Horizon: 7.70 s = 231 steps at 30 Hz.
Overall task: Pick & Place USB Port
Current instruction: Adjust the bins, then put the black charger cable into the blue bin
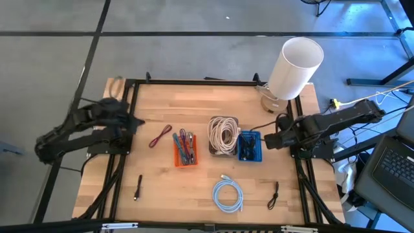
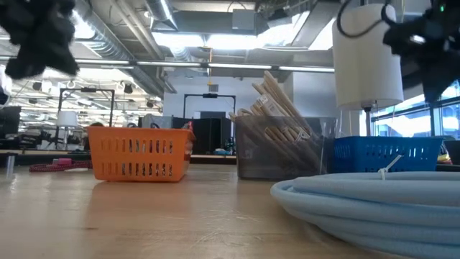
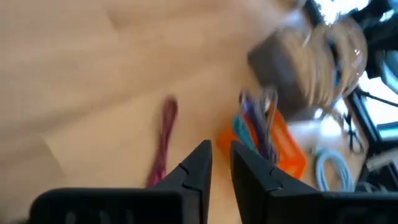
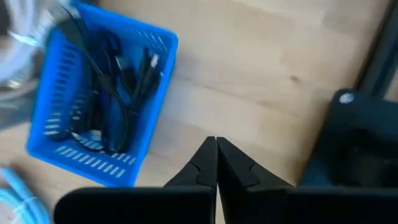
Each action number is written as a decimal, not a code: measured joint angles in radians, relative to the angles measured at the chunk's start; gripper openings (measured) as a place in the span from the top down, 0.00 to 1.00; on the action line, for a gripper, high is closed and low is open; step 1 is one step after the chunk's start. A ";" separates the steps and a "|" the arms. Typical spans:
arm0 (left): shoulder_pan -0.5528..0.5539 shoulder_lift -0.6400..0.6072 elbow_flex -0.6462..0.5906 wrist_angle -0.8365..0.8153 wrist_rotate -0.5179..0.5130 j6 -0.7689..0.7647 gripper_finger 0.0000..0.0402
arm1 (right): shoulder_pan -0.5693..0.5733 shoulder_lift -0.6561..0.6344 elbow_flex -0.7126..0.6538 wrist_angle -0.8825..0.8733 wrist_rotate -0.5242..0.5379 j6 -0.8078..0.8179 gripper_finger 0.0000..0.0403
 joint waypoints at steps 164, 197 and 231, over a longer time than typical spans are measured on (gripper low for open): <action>-1.295 1.333 0.175 0.314 0.055 -1.422 0.93 | -0.198 -0.073 -0.304 0.504 0.027 -0.558 1.00; -1.000 0.639 0.174 0.852 -1.024 -0.111 0.99 | -0.197 -0.073 -0.019 0.767 0.109 -0.875 1.00; -0.135 1.318 0.655 1.566 0.456 0.283 0.98 | -0.198 -0.053 0.122 1.220 0.068 -1.129 0.65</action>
